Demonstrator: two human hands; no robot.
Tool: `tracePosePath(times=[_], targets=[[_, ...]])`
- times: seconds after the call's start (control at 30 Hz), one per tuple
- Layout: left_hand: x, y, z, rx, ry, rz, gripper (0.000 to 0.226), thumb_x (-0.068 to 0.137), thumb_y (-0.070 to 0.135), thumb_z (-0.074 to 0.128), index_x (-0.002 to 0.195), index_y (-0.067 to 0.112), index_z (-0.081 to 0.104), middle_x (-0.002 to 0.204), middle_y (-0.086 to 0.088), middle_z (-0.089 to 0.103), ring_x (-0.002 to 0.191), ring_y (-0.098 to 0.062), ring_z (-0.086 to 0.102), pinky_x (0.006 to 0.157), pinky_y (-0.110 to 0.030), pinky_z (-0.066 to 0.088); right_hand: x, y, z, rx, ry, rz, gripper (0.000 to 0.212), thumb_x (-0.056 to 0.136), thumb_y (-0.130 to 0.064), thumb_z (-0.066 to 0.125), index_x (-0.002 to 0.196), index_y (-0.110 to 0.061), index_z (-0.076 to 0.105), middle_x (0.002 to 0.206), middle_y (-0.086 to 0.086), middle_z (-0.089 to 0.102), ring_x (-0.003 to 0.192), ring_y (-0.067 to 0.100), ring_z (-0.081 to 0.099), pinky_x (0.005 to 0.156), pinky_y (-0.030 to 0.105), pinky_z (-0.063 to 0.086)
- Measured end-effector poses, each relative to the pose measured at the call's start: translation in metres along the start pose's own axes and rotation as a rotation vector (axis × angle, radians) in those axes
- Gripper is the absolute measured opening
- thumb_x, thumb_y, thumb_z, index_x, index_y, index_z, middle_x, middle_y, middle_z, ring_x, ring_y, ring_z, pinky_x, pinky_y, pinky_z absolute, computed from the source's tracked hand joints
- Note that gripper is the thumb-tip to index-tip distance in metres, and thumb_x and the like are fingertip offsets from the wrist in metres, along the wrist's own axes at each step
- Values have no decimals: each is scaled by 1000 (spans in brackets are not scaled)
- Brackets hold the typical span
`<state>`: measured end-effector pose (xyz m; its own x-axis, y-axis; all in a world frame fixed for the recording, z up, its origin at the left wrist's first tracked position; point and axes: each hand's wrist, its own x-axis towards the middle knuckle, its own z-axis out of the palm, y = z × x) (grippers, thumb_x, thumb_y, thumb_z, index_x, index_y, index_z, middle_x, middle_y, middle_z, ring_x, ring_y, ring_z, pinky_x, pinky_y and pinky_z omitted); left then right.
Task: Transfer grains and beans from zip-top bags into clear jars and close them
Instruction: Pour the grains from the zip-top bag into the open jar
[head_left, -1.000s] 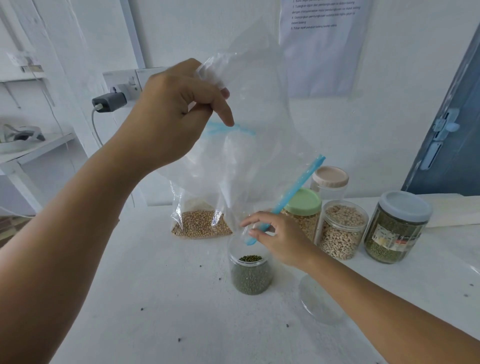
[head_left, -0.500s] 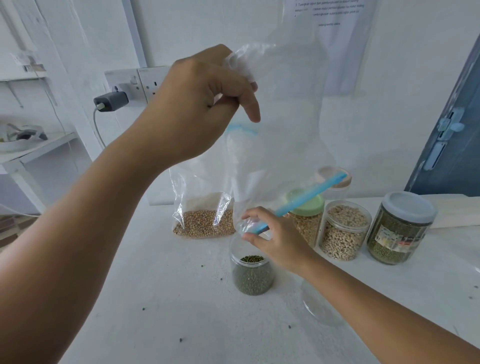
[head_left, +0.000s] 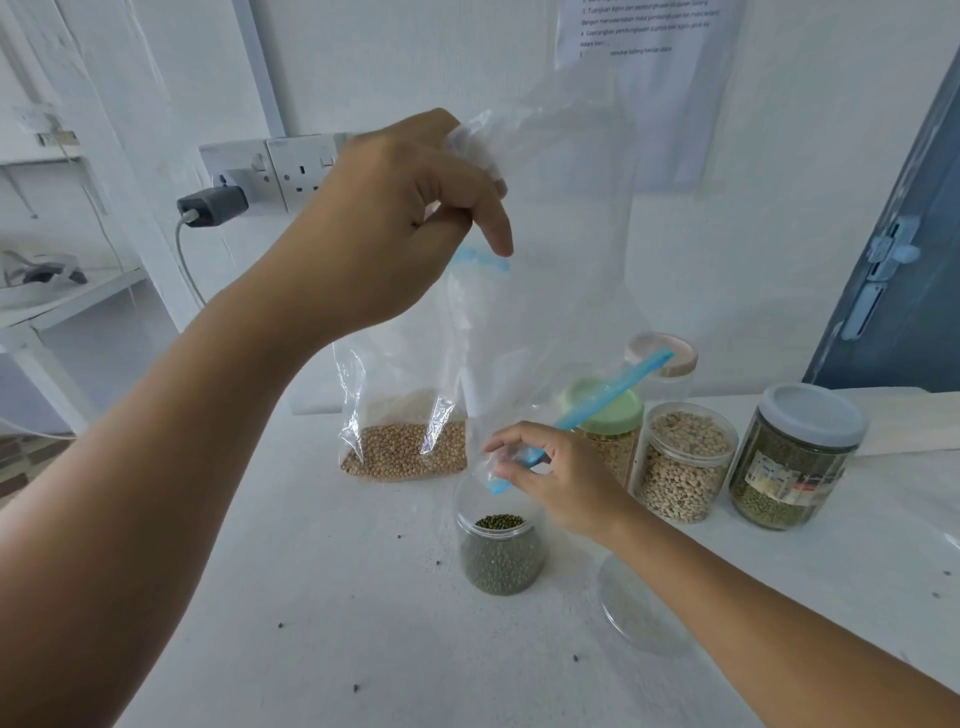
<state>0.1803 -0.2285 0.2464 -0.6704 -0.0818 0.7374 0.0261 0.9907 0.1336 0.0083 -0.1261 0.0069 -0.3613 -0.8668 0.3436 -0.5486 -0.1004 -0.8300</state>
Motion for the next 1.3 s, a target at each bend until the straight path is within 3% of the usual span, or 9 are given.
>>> tracePosePath(times=[0.1,0.27,0.37,0.6,0.7,0.87,1.0,1.17,1.3], targets=[[0,-3,-2,18,-2,-24,41,93,-2,49,92,21,83,110,-7,68,106,8,63,97,-31,53,1,6,0,12,-44,48,35,99,-7,64,103,-40,76,103,-15,75,91,23,72,86,41,55],[-2,-9,-3,27,-21,-63,40,94,0,50,93,23,83,110,-6,68,108,5,63,99,-34,53,2,6,0,63,-12,27,18,91,-10,79,99,-26,82,95,-13,79,94,4,73,86,19,55],[-2,-9,-2,27,-22,-64,40,94,0,50,93,24,82,111,-5,69,108,3,63,100,-34,52,3,4,2,61,18,-1,16,91,-16,80,99,-29,81,96,-15,77,93,5,72,87,22,55],[-1,-16,-10,25,17,-81,42,93,-2,51,91,29,79,112,-5,68,110,-5,65,100,-30,52,2,7,2,89,-16,-24,28,99,-15,69,111,-39,79,117,-13,73,126,7,59,109,31,48],[-3,-19,-12,28,20,-95,43,94,-4,52,91,30,79,113,-4,69,111,-6,65,101,-26,51,4,3,0,122,37,-40,21,100,-15,69,108,-31,80,110,-18,75,111,9,67,100,31,53],[-4,-17,-13,25,-4,-83,42,95,-4,53,92,28,81,112,-4,68,111,-4,65,101,-31,51,6,4,3,76,73,-10,28,96,-12,72,93,-39,77,92,-22,76,86,4,68,77,24,51],[-7,-16,-11,27,-69,-76,41,94,0,52,92,30,81,111,-2,68,109,-5,65,99,-37,52,6,1,4,14,6,-32,17,89,-15,81,89,-32,80,87,-21,77,89,2,71,80,14,52],[-9,-18,-13,26,-71,-87,44,95,1,53,93,37,77,113,-1,68,110,-10,66,101,-38,53,5,5,3,-57,-16,-58,21,96,-15,73,99,-34,80,100,-23,76,104,1,69,95,23,52],[-11,-21,-17,-8,-59,-110,45,96,-2,54,92,35,78,113,-1,68,113,-7,65,104,-28,50,5,8,1,52,34,-45,21,97,-18,72,106,-35,80,111,-24,73,123,0,60,107,22,43]])
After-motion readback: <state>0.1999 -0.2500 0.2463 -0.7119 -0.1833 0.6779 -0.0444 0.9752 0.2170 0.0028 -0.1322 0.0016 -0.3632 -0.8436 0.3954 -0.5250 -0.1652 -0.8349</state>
